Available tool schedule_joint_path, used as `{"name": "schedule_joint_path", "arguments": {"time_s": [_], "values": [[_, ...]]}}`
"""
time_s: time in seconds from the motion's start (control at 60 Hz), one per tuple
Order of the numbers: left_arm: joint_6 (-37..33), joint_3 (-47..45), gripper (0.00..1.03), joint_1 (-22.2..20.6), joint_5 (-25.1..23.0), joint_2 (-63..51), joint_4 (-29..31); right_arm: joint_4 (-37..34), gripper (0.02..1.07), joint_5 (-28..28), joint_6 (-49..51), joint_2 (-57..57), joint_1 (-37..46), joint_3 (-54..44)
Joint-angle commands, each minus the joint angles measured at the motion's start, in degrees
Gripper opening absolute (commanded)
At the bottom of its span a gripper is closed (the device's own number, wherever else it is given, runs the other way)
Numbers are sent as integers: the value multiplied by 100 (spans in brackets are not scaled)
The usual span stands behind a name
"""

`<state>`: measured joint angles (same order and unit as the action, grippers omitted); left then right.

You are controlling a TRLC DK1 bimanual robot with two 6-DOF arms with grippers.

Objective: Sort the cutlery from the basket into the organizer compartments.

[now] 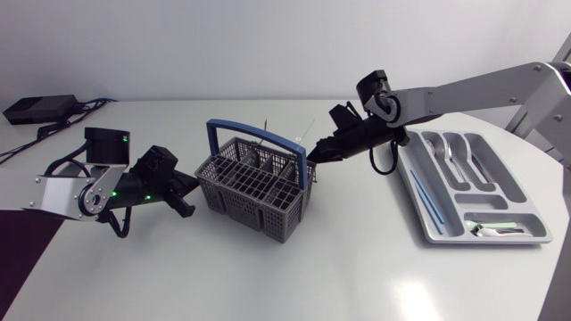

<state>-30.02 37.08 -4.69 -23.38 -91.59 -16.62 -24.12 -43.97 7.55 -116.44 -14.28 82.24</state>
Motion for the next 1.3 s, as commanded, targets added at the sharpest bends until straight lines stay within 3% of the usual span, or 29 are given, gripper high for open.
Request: {"name": "schedule_joint_path", "arguments": {"time_s": [0.0,0.217,0.517,0.683,0.883,1.1,1.283], "values": [[93,186,4,-129,-115,-131,-60,-128,7,-121,97,342,-92,-437],[286,396,4,-322,-202,-192,-43,-207,7,-121,220,1036,-31,-1289],[567,1064,4,-1113,-35,-482,151,-506,7,-130,607,1959,198,-2511],[559,1205,4,-1096,8,-439,370,-515,7,-121,642,2196,330,-2731],[444,722,4,-937,8,247,748,-779,7,-112,1003,2284,725,-2959],[418,695,4,-1351,17,159,845,-963,7,-288,1003,2433,541,-3100],[427,1064,4,-1412,17,-351,801,-972,7,-385,950,2345,418,-3003]]}}
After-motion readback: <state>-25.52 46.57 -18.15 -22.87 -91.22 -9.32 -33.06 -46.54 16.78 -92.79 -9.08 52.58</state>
